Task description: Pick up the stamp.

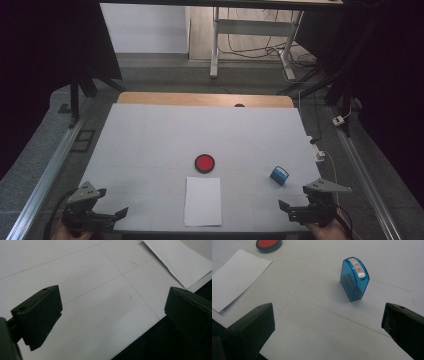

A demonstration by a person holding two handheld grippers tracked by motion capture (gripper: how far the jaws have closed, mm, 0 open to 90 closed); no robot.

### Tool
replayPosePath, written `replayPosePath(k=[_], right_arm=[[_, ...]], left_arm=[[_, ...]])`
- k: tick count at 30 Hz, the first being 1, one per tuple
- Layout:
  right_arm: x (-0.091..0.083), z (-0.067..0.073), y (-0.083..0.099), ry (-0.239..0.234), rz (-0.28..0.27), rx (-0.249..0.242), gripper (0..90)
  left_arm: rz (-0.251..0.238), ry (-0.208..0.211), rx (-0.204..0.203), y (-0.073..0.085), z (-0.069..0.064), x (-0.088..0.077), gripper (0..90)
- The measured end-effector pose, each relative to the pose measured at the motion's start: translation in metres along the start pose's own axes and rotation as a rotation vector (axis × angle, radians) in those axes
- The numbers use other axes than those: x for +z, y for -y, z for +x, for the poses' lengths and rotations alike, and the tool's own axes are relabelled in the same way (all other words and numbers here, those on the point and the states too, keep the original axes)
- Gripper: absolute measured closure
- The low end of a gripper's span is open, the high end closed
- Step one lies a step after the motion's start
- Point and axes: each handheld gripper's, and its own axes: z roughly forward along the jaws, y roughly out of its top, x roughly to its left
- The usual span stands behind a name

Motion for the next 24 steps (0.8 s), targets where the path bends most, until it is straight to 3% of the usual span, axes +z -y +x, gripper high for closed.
replayPosePath(k=[15,24], right_arm=[[0.0020,0.0009,-0.0007,-0.036,0.021,-0.020,0.0],[0.0018,0.0014,-0.0013,-0.051,0.024,-0.030,0.0]], left_arm=[[0.004,0.017,0.007,0.0001,0.0000,0.0001,1.4],[-0.004,0.004,0.009,0.0007,-0.0009,-0.0005,1.5]])
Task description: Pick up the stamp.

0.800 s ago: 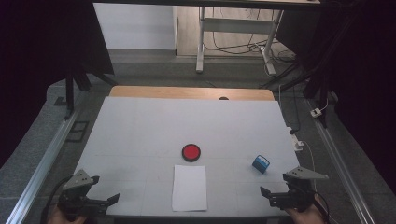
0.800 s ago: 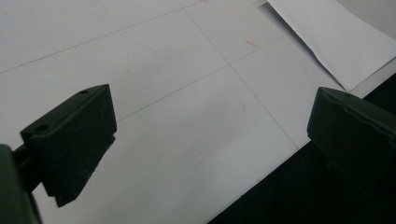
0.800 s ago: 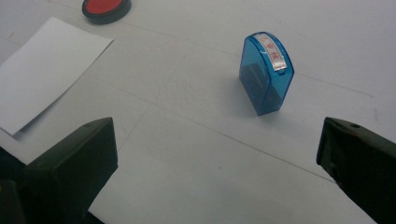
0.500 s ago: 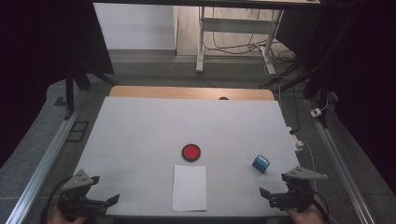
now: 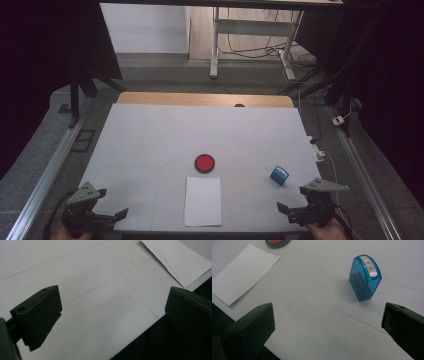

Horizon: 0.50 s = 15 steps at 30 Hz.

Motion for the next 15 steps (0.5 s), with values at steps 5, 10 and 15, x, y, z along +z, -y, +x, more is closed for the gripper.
replayPosePath(k=[5,10,15], right_arm=[[-0.0012,0.0019,-0.0004,0.012,-0.012,-0.020,0.0],[-0.0045,0.0025,-0.0053,0.019,-0.054,-0.035,0.0],[-0.0041,0.0021,-0.0067,0.018,-0.066,-0.043,0.0]], left_arm=[[0.000,0.003,-0.005,0.0000,0.0007,-0.0002,1.3],[0.001,0.005,-0.012,0.0001,0.0012,-0.0001,1.2],[0.004,0.006,-0.011,-0.0001,0.0014,0.0002,1.3]])
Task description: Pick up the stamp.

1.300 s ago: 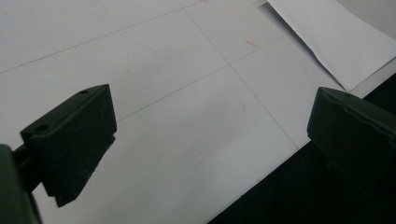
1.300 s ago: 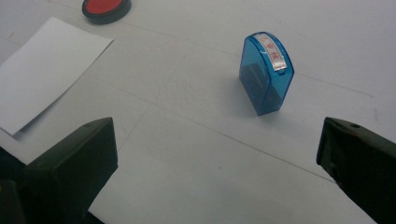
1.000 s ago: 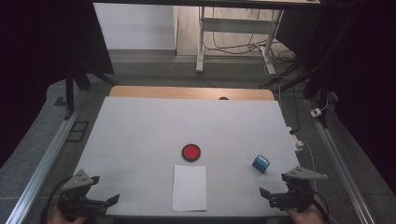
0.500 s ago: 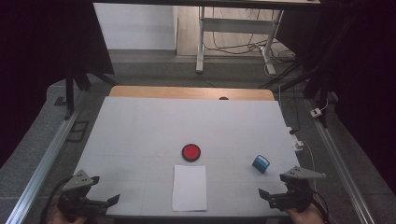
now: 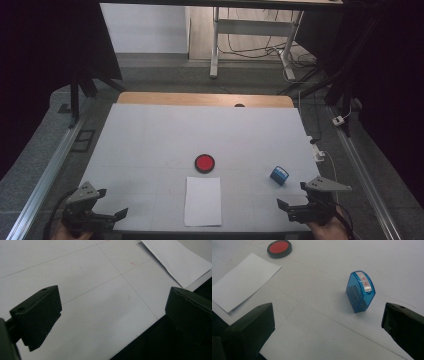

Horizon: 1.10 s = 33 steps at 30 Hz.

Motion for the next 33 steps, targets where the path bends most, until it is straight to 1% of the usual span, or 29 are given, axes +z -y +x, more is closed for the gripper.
replayPosePath(k=[3,5,6,9,11,13,15,21,23,25,27,29,30,33], right_arm=[[0.003,0.000,-0.002,-0.004,-0.010,-0.013,0.0],[0.003,0.000,-0.002,-0.004,-0.009,-0.014,0.0],[0.005,-0.001,-0.003,-0.002,0.000,-0.023,0.0],[0.006,-0.001,-0.004,0.000,-0.007,-0.031,0.0],[0.006,-0.004,-0.007,0.010,-0.007,-0.030,0.0],[0.007,-0.006,-0.009,0.011,-0.008,-0.026,0.0],[0.009,-0.007,-0.011,0.003,-0.008,-0.016,0.0],[0.017,-0.009,-0.018,-0.009,0.019,-0.002,0.0],[0.020,-0.011,-0.018,-0.002,0.024,-0.004,0.0],[0.021,-0.013,-0.019,0.015,0.023,-0.006,0.0],[0.025,-0.014,-0.019,0.029,0.023,0.001,0.0],[0.027,-0.015,-0.019,0.033,0.032,-0.001,0.0],[0.031,-0.017,-0.020,0.025,0.036,-0.002,0.0],[0.035,-0.021,-0.020,0.023,0.046,0.009,0.0]], left_arm=[[0.002,0.002,0.000,0.000,0.000,0.001,1.4],[0.003,-0.001,0.002,0.000,0.000,0.001,1.3],[0.003,0.001,0.001,0.000,0.000,0.001,1.4],[0.003,0.001,0.000,0.000,0.000,0.001,1.3],[0.002,0.002,-0.001,0.000,0.000,0.001,1.3],[0.003,0.001,-0.001,0.000,0.000,0.001,1.3],[0.006,0.000,0.000,0.000,0.000,0.001,1.4],[0.007,0.000,-0.001,0.000,0.000,0.001,1.3],[0.008,0.001,-0.002,0.000,0.000,0.001,1.3],[0.009,0.000,-0.002,0.000,0.001,0.001,1.3],[0.009,-0.001,-0.001,0.000,0.000,0.001,1.3],[0.010,-0.002,-0.001,0.000,0.000,0.001,1.3],[0.010,-0.003,-0.001,0.000,0.000,0.001,1.3],[0.010,-0.001,-0.003,-0.001,0.000,0.001,1.4]])
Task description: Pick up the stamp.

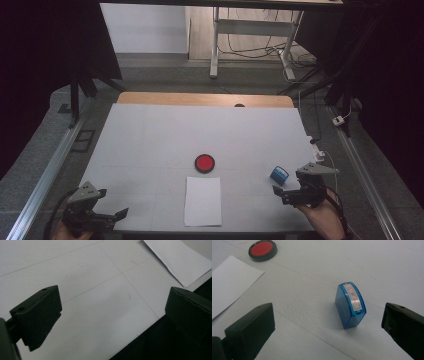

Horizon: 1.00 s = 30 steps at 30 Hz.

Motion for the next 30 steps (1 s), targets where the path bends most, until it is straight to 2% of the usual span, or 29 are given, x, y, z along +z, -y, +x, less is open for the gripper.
replayPosePath(k=[13,19,23,25,26,27,30], right_arm=[[0.025,-0.023,-0.007,-0.009,0.060,-0.020,0.0],[0.033,-0.028,-0.010,0.003,0.076,-0.025,0.0],[0.038,-0.030,-0.012,0.008,0.105,-0.048,0.2],[0.039,-0.032,-0.013,-0.004,0.111,-0.059,6.9],[0.039,-0.032,-0.013,-0.004,0.111,-0.059,6.9],[0.039,-0.034,-0.014,-0.012,0.113,-0.063,13.6],[0.039,-0.036,-0.016,-0.027,0.116,-0.063,23.3]], left_arm=[[0.003,0.001,0.001,0.000,0.000,0.000,1.3],[0.006,0.003,0.001,-0.001,0.000,0.001,1.3],[0.007,0.002,0.001,-0.001,0.000,0.001,1.3],[0.009,0.002,0.004,-0.001,0.000,0.001,1.3],[0.010,0.001,0.005,-0.001,0.000,0.001,1.3],[0.012,0.002,0.007,-0.001,0.000,0.002,1.4],[0.012,0.001,0.009,-0.001,0.000,0.002,1.4]])
